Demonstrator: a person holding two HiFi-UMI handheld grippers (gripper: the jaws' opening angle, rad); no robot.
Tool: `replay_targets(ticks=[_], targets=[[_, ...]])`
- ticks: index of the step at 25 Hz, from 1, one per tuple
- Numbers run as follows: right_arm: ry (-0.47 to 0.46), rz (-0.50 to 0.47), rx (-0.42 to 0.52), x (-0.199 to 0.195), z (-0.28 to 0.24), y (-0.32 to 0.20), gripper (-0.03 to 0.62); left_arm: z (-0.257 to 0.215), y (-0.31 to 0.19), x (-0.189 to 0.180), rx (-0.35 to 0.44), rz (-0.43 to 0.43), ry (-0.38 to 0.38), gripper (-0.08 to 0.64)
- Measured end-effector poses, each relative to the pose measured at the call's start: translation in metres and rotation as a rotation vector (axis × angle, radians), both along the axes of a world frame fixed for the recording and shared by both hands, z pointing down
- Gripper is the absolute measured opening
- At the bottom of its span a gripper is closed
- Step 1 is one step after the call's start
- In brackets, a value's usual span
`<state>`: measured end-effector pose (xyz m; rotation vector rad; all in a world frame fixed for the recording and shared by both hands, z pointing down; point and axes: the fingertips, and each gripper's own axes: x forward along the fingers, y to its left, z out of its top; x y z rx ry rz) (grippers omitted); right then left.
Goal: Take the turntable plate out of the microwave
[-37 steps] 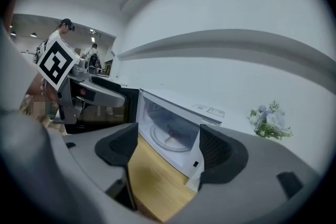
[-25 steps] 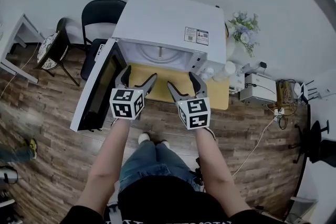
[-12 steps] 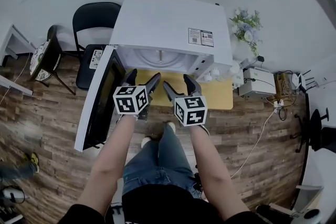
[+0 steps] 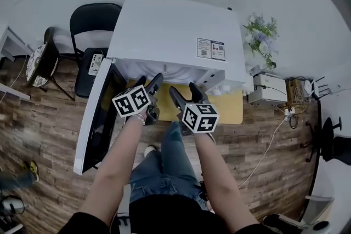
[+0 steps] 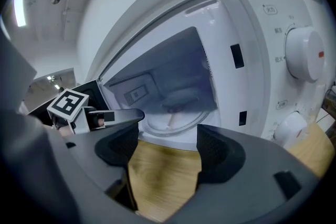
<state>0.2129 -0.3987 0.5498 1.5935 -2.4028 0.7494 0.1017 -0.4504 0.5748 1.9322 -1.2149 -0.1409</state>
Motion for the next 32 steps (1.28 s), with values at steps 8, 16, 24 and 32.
replay_targets(ticks=[8, 16, 24, 32], targets=[[-0.021, -0.034, -0.007, -0.003, 0.004, -0.019, 0.360, 0.007, -0.019, -0.003, -0.100, -0.164, 0.296, 0.319], [-0.284, 0.013, -0.103, -0.008, 0.013, -0.032, 0.359, 0.033, -0.017, -0.011, -0.239, -0.267, 0.355, 0.068], [-0.477, 0.048, -0.179, -0.021, 0.025, -0.041, 0.359, 0.035, -0.018, -0.013, -0.220, -0.260, 0.469, 0.026], [-0.650, 0.107, -0.215, -0.026, 0.025, -0.055, 0.349, 0.023, -0.020, -0.012, -0.153, -0.227, 0.523, 0.021]])
